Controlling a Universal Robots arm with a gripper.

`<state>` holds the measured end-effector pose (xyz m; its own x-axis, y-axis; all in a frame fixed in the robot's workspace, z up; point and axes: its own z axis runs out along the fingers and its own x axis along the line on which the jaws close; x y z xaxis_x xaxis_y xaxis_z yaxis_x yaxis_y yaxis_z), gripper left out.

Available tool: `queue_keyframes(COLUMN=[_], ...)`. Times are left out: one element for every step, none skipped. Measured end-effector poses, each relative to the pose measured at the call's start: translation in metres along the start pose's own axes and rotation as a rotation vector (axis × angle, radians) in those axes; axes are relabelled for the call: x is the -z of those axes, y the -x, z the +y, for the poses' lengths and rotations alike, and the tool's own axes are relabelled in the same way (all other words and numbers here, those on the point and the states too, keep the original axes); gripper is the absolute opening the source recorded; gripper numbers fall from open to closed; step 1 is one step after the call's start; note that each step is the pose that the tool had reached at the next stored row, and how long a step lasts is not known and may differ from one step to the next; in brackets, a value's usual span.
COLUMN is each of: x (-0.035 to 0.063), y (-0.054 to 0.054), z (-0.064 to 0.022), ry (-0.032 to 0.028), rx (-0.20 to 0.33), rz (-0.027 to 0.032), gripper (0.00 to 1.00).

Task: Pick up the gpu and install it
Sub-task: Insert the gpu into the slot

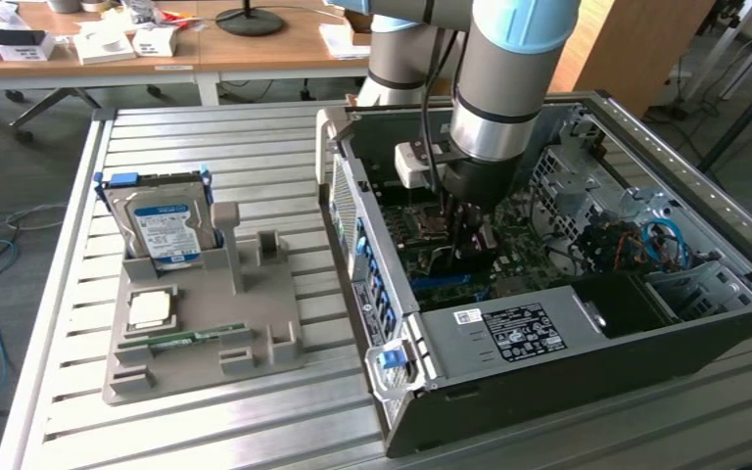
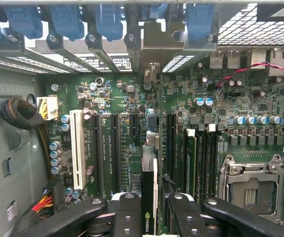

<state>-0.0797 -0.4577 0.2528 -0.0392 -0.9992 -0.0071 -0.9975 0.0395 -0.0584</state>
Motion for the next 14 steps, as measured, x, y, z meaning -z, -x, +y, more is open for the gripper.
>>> queue_keyframes(x=[0.0,0.0,-0.0002,-0.0004,-0.0006,-0.0007,-0.0008,-0.001,-0.0012,-0.0013,-0.0014,-0.0014,-0.0015,-0.0015], y=[0.0,0.0,0.0,-0.0001,-0.0001,-0.0001,-0.0001,-0.0001,-0.0001,-0.0001,-0.0001,-0.0001,-0.0001,-0.0001], z=[0.0,0.0,0.0,0.0001,0.0001,0.0,0.0,0.0001,0.0001,0.0001,0.0001,0.0001,0.0001,0.0001], ry=[0.0,0.0,0.0,0.0,0.0,0.0,0.0001,0.0,0.0,0.0001,0.0001,0.0001,0.0001,0.0001], rx=[0.0,0.0,0.0,0.0,0.0,0.0,0.0,0.0,0.0,0.0,0.0,0.0,0.0,0.0], rz=[0.0,0.0,0.0,-0.0001,0.0,0.0,0.0001,0.0,0.0,0.0002,0.0003,0.0003,0.0003,0.0001], gripper=[0.26,0.26,0.26,0.26,0.26,0.26,0.26,0.26,0.26,0.26,0.26,0.26,0.26,0.26])
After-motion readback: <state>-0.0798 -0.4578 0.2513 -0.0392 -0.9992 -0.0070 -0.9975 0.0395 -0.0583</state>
